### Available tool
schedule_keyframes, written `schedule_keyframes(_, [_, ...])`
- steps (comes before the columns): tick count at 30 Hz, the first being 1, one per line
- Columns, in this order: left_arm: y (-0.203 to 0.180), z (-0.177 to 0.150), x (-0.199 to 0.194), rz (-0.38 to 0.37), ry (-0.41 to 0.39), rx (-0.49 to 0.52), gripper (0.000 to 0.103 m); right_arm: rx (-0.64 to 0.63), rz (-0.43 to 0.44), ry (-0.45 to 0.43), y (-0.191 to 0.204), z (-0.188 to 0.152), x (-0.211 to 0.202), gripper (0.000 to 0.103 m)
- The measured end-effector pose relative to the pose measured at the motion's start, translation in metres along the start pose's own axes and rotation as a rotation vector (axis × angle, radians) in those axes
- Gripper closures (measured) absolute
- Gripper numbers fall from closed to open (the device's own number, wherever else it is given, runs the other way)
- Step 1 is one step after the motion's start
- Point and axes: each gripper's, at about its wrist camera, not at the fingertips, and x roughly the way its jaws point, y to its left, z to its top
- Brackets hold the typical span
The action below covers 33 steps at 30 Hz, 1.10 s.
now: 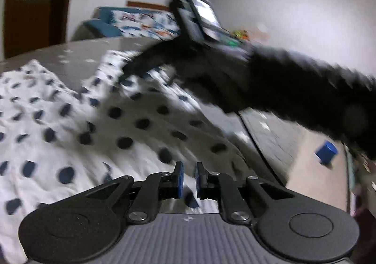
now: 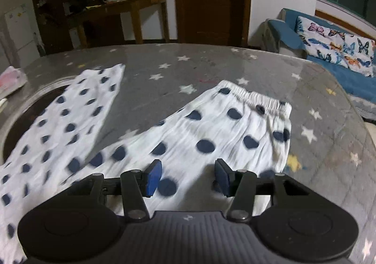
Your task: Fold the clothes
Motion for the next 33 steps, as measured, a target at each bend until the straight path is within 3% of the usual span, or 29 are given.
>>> schedule_keyframes(5, [-0.014, -0.007, 0.015, -0.112, 0.052, 0.051, 0.088, 0.010, -0.041, -0.008, -0.013, 0.018, 0.022, 0.048])
schedule_keyframes(8, [-0.010, -0.008, 0.018, -0.141, 0.062, 0.037, 0.088, 0.043, -0.061, -0.011, -0.026, 0.031, 0.036, 0.048])
schedule_keyframes(16, [-0.005, -0.011, 0.017, -0.160, 0.061, 0.025, 0.088, 0.071, -0.117, -0.027, -0.046, 0.055, 0.064, 0.048])
schedule_keyframes(22, [0.000, -0.008, 0.012, -0.153, 0.068, -0.025, 0.085, 0.046, -0.128, -0.035, -0.040, 0.063, 0.056, 0.048])
schedule_keyframes(26, [0.011, -0.005, -0.007, -0.088, 0.022, -0.049, 0.078, -0.020, -0.062, -0.040, -0.015, 0.068, 0.038, 0.048])
schedule_keyframes(33, [0.054, -0.007, -0.052, 0.115, -0.081, -0.185, 0.077, -0.162, 0.149, 0.007, 0.066, 0.078, 0.029, 0.048])
